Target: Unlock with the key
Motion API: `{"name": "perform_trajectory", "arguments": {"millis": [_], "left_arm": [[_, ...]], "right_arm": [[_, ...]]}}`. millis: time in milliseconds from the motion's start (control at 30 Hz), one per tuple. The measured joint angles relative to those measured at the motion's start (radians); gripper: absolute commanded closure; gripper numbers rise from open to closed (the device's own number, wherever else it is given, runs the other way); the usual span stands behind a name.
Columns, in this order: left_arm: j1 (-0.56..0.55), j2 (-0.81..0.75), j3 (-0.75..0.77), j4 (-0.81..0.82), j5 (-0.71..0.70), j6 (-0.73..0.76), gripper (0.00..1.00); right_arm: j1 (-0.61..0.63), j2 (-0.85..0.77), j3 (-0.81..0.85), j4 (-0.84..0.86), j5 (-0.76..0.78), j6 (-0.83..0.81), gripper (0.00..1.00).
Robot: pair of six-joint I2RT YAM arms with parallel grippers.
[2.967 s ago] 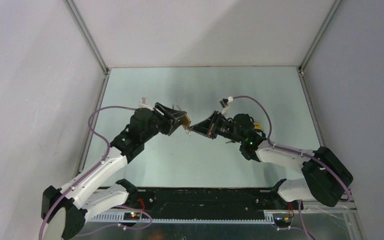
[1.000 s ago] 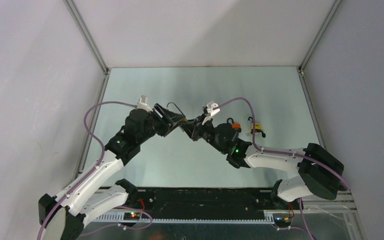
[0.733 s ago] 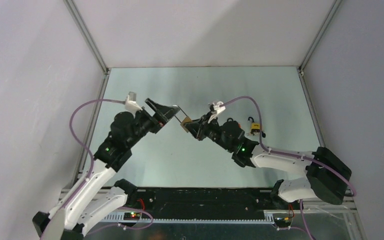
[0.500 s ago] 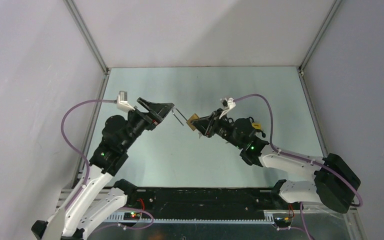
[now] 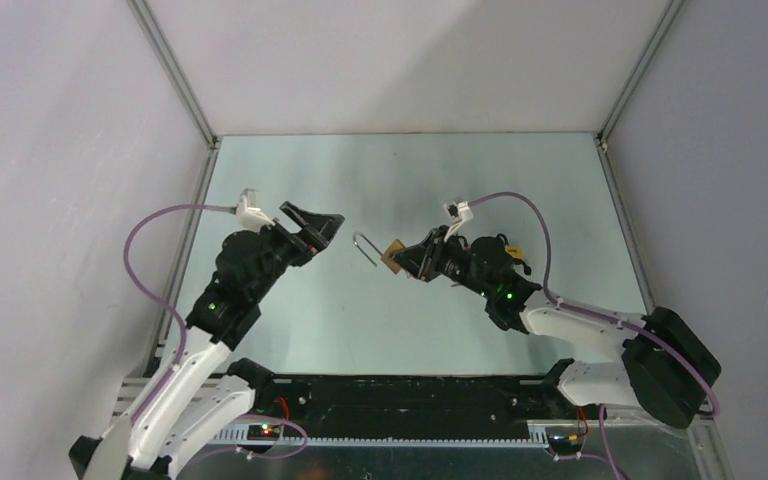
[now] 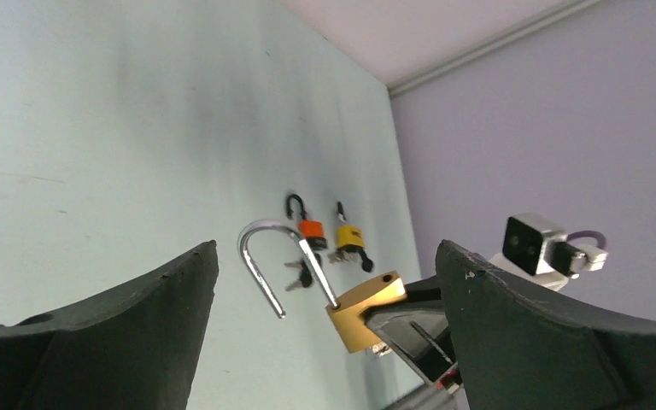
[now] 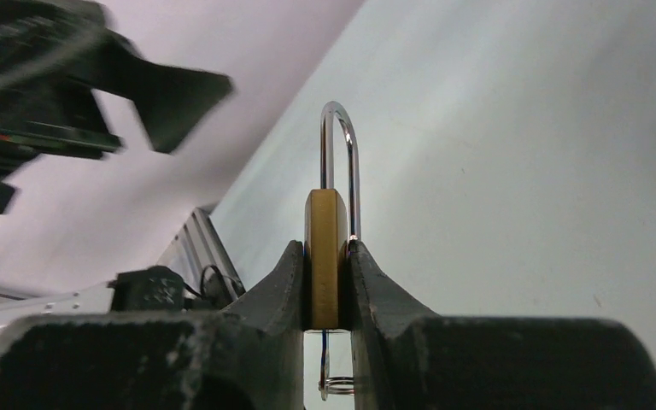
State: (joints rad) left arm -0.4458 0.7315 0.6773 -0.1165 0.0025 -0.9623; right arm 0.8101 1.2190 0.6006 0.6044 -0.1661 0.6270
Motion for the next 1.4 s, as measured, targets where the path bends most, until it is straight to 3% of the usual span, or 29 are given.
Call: {"name": "perform_trajectory", "arguments": {"millis": [167, 367, 633, 767, 833, 900, 933, 1067, 1233, 1300, 1400], "left_arm": [[0.011, -0.109, 0.005, -0.119, -0.09, 0.107, 0.0], [0.016, -0.249, 0.015, -0.266, -0.211, 0.217, 0.0], [0.017, -0.426, 0.022, -0.38, -0.323, 0.301, 0.0], [0.017, -0.46, 0.036, -0.426, -0.363, 0.326, 0.0], [0.017, -0.472, 0.038, -0.445, -0.378, 0.335, 0.0], [0.017, -0.477, 0.039, -0.463, -0.39, 0.341, 0.0], [0.017, -0.477, 0.039, -0.47, -0.393, 0.343, 0.0], [0.017, -0.476, 0.039, -0.484, -0.393, 0.343, 0.0], [0.017, -0.476, 0.043, -0.5, -0.399, 0.35, 0.0], [0.017, -0.476, 0.052, -0.511, -0.406, 0.36, 0.0], [0.017, -0.478, 0.073, -0.526, -0.423, 0.375, 0.0]], "right_arm": [[-0.009, 0.111, -0.055, 0.027, 0.0, 0.037, 1.0], [-0.04, 0.36, -0.081, 0.138, 0.008, 0.122, 1.0], [-0.116, 0.599, -0.144, 0.442, 0.058, 0.264, 1.0], [-0.161, 0.643, -0.204, 0.563, 0.08, 0.303, 1.0], [-0.185, 0.645, -0.231, 0.601, 0.094, 0.312, 0.95], [-0.208, 0.645, -0.252, 0.627, 0.105, 0.316, 0.82], [-0.216, 0.645, -0.259, 0.636, 0.108, 0.316, 0.7], [-0.245, 0.645, -0.283, 0.662, 0.123, 0.316, 0.45], [-0.263, 0.594, -0.323, 0.689, 0.134, 0.288, 0.25], [-0.273, 0.544, -0.343, 0.667, 0.14, 0.266, 0.06], [-0.289, 0.415, -0.361, 0.584, 0.163, 0.205, 0.01]]}}
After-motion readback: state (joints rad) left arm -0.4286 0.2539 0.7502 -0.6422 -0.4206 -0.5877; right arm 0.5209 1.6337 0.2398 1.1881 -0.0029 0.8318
